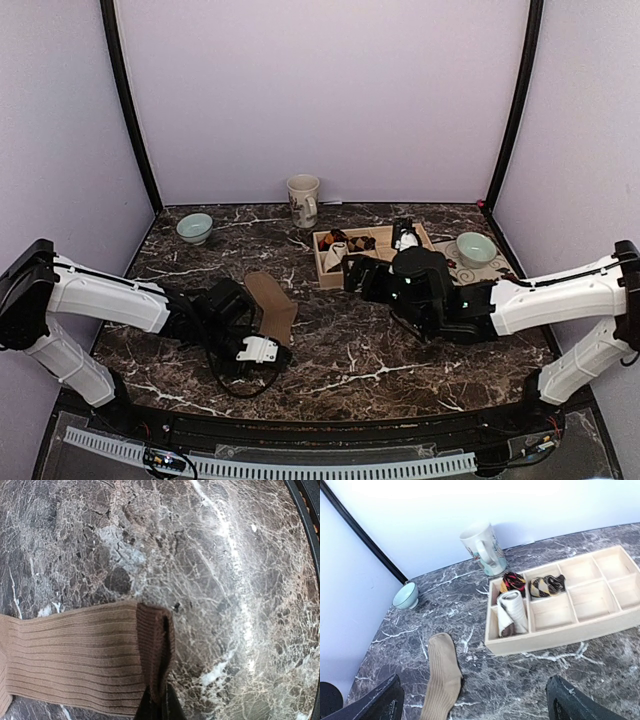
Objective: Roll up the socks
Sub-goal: Roll the sock at the center of the board.
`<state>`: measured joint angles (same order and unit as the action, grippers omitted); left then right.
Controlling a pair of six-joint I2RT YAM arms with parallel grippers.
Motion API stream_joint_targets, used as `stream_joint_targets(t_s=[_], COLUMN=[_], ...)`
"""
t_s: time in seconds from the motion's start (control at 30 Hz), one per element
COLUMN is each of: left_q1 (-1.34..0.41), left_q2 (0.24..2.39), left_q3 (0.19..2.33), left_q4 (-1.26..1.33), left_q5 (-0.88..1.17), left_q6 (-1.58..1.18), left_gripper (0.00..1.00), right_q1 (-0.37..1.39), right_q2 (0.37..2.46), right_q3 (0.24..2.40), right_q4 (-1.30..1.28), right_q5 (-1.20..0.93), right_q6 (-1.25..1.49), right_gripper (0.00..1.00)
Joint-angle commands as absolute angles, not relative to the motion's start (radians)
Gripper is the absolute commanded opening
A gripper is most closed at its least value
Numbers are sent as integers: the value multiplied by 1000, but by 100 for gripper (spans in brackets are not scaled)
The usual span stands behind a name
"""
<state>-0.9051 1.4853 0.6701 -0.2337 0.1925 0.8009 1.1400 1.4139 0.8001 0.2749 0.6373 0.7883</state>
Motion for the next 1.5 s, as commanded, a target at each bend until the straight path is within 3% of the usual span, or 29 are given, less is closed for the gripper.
stream_joint_targets(t_s=[0.0, 0.07, 0.17, 0.33, 0.57, 0.77, 0.97, 1.47], left_q1=[-883, -869, -849, -829, -797, -787, -776, -758], left_q2=[1500, 1512, 1529, 1573, 1660, 1704, 1727, 1739], left_q3=[705, 724, 738, 767, 847, 874, 883, 894], left_q4=[-325, -341, -360, -410, -480, -536, -564, -614], left_q5=[270, 309, 339, 390, 437, 473, 504, 532], left_q6=[789, 779, 775, 782, 800, 823, 831, 870], left_gripper=[0, 0, 0, 0, 0, 0, 0, 0], right_q1=[1183, 1232, 1332, 1494, 1590, 1572, 1496, 1381], right_q2=[1391, 1415, 1481, 1597, 1630, 1722, 1796, 1960], right_q3=[687, 695, 689, 759, 716, 766, 797, 892], right_q4=[410, 378, 429, 347, 423, 469, 524, 596], right_q5=[735, 796, 820, 877, 750, 457, 293, 181], right_q6=[668, 611, 416, 238, 212, 152, 104, 1], right_gripper=[99, 97, 82, 82, 74, 70, 64, 59])
